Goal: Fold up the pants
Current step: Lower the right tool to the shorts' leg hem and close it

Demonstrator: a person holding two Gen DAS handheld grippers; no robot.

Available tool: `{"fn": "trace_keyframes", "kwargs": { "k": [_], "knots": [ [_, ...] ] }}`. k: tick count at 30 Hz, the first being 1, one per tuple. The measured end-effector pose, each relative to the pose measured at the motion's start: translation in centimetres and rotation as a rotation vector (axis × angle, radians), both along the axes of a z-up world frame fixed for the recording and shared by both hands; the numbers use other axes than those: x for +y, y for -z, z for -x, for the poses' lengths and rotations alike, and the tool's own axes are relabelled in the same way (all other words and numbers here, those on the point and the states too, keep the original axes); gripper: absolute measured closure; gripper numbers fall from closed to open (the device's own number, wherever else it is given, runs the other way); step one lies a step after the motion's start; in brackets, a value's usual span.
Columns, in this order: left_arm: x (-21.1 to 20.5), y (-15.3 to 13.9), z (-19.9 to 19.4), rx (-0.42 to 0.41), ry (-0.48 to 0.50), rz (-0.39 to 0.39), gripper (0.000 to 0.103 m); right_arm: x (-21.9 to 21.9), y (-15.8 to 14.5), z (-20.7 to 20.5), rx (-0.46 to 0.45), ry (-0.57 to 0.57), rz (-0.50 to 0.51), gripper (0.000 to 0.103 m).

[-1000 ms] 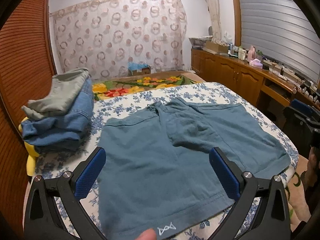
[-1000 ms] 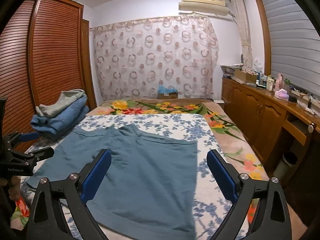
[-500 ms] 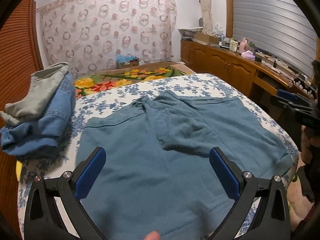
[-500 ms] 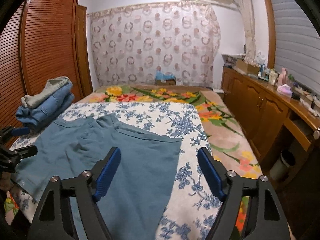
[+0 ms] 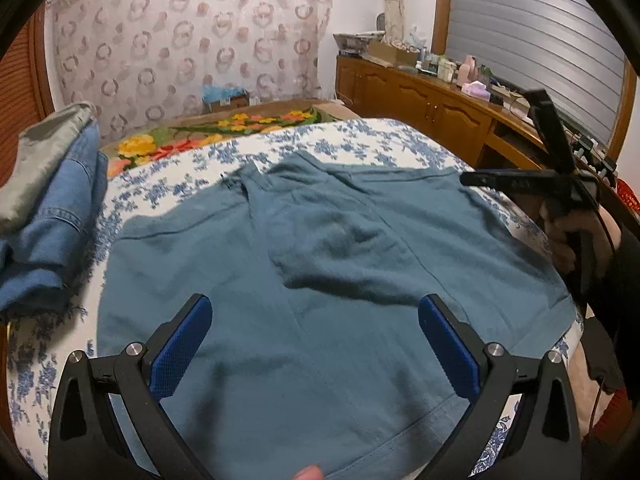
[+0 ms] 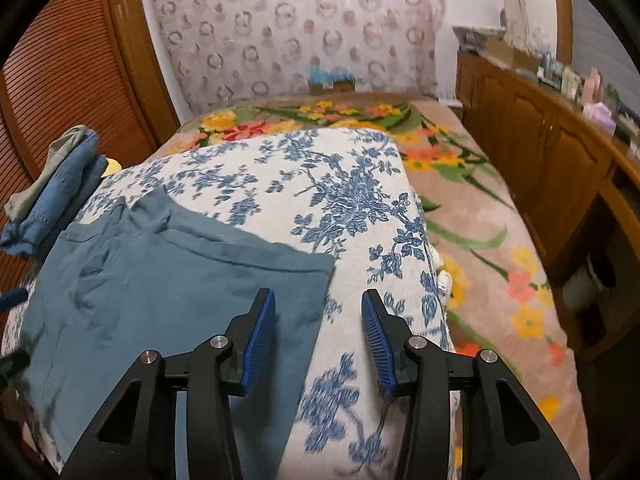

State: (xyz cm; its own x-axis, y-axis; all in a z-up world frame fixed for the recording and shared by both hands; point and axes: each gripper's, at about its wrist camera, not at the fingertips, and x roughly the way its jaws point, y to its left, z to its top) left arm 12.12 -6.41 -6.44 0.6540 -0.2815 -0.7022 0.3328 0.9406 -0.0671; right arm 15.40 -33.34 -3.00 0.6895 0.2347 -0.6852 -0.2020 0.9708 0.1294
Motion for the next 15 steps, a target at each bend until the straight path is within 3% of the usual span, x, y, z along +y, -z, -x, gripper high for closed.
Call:
{"fn": "trace_keyframes", "kwargs": {
  "k": [5,11,15],
  "knots": [
    [-0.2,1.0,-0.6,0.042,0.005,-0.007,0.0,0.2,-1.6,-1.0,0.016,-0.01,0.012,0.067],
    [0.1,1.9,-0.7,0.062,-0.001,-0.015,0.0,0.2,-2.1,-0.8,0.019,-0.061,-0.004,0.095],
    [0.3,2.1,-0.8,0.069,-0.005,-0.018,0.0,-1.1,-1.7,-0.6,-0.009,-0.055,-0.004,0.101]
  ]
}}
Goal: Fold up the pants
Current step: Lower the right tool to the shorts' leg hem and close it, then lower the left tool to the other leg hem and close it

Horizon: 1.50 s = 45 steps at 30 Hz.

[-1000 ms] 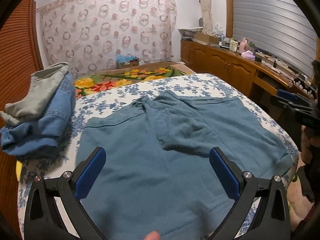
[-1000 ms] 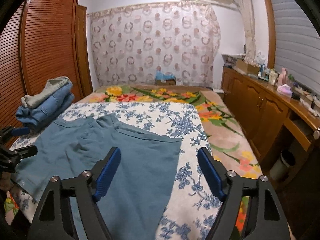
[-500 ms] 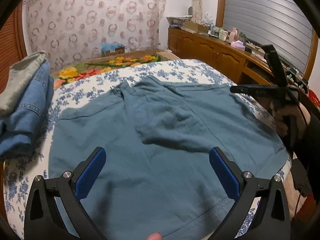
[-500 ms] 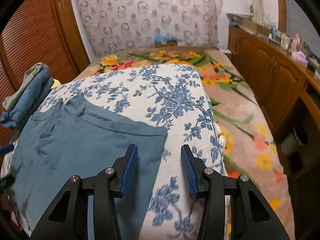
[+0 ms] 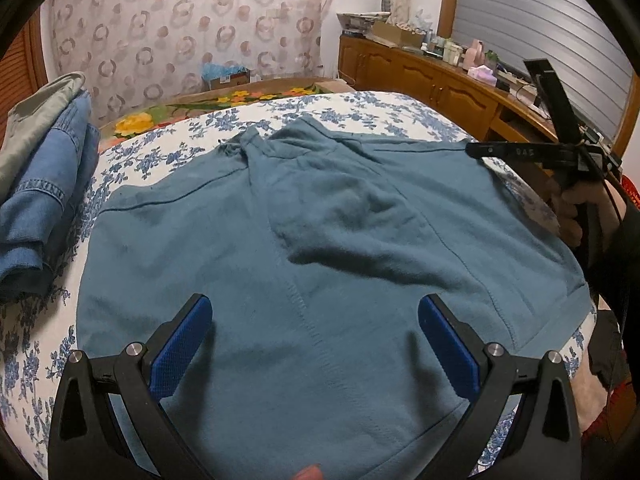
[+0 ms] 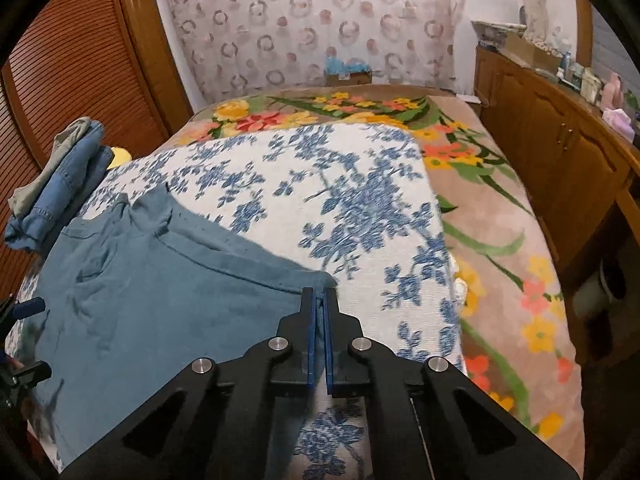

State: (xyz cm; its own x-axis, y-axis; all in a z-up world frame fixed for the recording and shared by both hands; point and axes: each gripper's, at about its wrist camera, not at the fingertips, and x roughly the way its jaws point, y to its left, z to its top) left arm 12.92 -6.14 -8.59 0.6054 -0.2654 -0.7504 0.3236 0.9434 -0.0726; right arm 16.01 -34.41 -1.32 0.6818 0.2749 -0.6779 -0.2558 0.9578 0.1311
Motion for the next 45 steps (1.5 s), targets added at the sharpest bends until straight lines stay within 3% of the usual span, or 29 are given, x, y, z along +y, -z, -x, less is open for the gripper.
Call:
{"fn": "trace_keyframes", "kwargs": {
  "k": [8,12,16,24,35,39,45],
  "knots": [
    [0.4,0.2,0.0,0.0,-0.002,0.002,0.0,-1.6,-0.1,-1.6,-0.039,0.094,0.078,0.101],
    [0.6,0.0,0.2,-0.005,-0.003,0.009,0.0,-0.9,0.2,-1.8,-0.009,0.091,0.101,0.101],
    [1.1,-0.5,0.8,-0.013,-0.008,0.023,0.0,0.3,-0.4,-1.5,-0.036,0.085,0.129,0.1],
    [2.8,-1.3,2.1,-0.039,-0.031,0.023,0.0,1.9,-1.1,3.3,-0.103,0.06,0.133,0.065],
    [5.8,-0.8,4.1,-0.036,-0.072,0.032,0.001,5.2,-0.4,11.5,-0.15,-0.072,0.068,0.052],
    [7.2,-0.5,4.8,-0.028,-0.097,0.063,0.007,5.9,-0.4,12.7,-0.161,-0.092,0.058,0.041],
    [8.6,-0.4,6.1,-0.042,-0.123,0.056,0.022,7.0,0.4,13.7,-0.15,-0.121,0.059,0.036]
  ]
}}
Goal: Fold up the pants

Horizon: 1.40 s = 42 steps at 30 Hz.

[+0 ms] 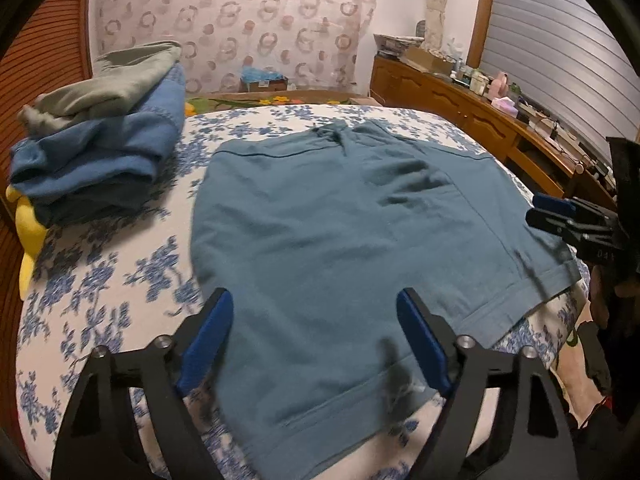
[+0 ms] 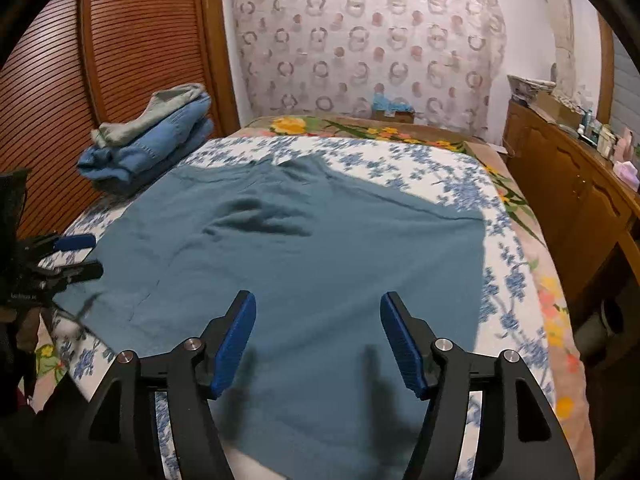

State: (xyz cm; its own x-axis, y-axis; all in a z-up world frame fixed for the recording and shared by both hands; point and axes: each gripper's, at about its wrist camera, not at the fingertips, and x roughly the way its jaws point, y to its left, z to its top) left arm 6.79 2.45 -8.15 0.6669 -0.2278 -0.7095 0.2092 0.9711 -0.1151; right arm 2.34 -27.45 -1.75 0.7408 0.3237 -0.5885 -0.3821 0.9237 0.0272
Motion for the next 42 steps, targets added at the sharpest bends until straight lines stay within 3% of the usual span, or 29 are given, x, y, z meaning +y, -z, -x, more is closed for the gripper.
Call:
{"fn": "trace_keyframes", "kwargs": {
  "k": [9,18,23,29,31,42],
  "knots": [
    [3.8,1.1,2.5,0.017,-0.086,0.01,0.04,0.9,0.3,0.8,0.002,-0.009,0.009,0.035],
    [4.4,2.1,4.0,0.032,-0.108,-0.002,0.045,1.6,0.9,-0.3,0.009,-0.031,0.008,0.033],
    [3.5,2.3,4.4,0.015,-0.099,-0.049,0.051,1.6,1.1,-1.0,0.011,-0.033,0.008,0.033],
    [3.1,2.2,4.3,0.008,-0.084,-0.045,0.077,1.5,1.6,-1.0,0.013,-0.023,-0.001,0.033],
    [3.0,2.2,4.1,0.008,-0.084,-0.039,0.09,1.5,1.8,-0.9,0.017,-0.018,-0.008,0.032],
    [-0.2,-0.5,2.6,-0.04,-0.027,-0.056,0.095,0.1,2.2,0.6,0.009,0.008,-0.065,0.032]
  ]
}}
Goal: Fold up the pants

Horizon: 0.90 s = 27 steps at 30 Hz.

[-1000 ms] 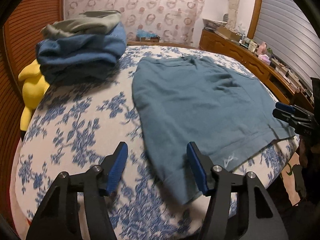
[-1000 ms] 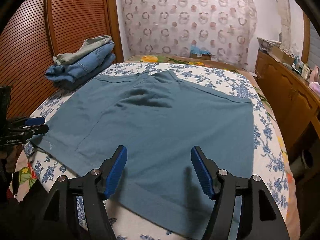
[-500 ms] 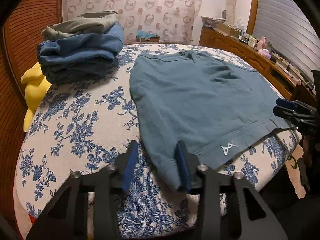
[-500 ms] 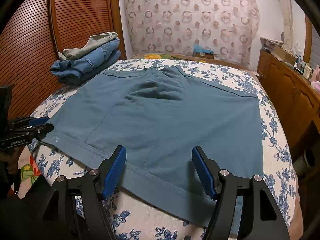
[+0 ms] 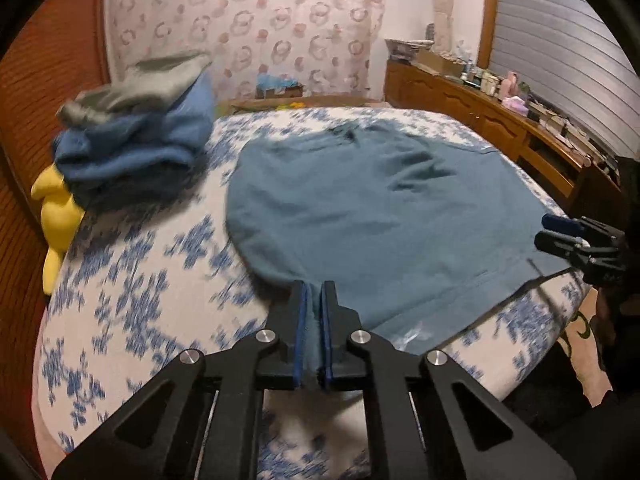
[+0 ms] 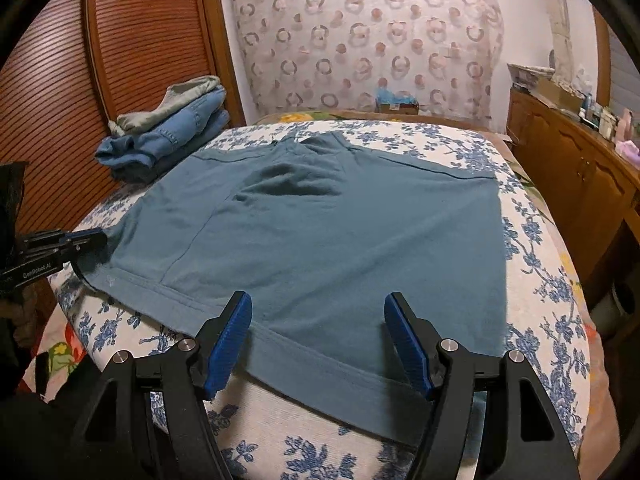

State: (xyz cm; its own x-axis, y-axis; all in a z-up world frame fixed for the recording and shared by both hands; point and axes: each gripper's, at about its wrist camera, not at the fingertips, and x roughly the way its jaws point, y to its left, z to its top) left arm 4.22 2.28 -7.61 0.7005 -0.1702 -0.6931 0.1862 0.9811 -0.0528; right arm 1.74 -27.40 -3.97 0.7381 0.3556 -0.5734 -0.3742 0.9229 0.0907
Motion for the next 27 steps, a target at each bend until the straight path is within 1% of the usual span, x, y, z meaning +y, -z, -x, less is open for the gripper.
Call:
{"fn": "trace_keyframes", "kwargs": {
  "k": [4,7,13,17,23,27],
  "knots": [
    [-2.4,-1.5,-1.0,-0.03,0.054,-0.019,0.096,-1.3,0.3,0.5,0.008,0.008,-0.033,0.032],
    [-4.4,-2.6,-2.0,-0.051,0.099,-0.029,0.096,-2.1,0.3,0.9,0.003,0.024,-0.031,0.032],
    [-8.1,-3.9,-3.5,-0.069,0.181,-0.046,0.097,-3.7,-0.1,1.8,-0.008,0.059,-0.045,0.032],
    [-10.5,-4.9,-4.0,-0.079,0.237,-0.045,0.097,-4.4,-0.1,2.4,-0.014,0.073,-0.056,0.032],
    [-12.9,-6.8,-4.3,-0.102,0.287,-0.037,0.097,-4.8,-0.2,3.0,-0.017,0.078,-0.068,0.032],
    [-15.2,-8.0,-4.7,-0.122,0.338,-0.038,0.097,-5.2,-0.5,3.4,-0.023,0.08,-0.074,0.032]
  ]
}}
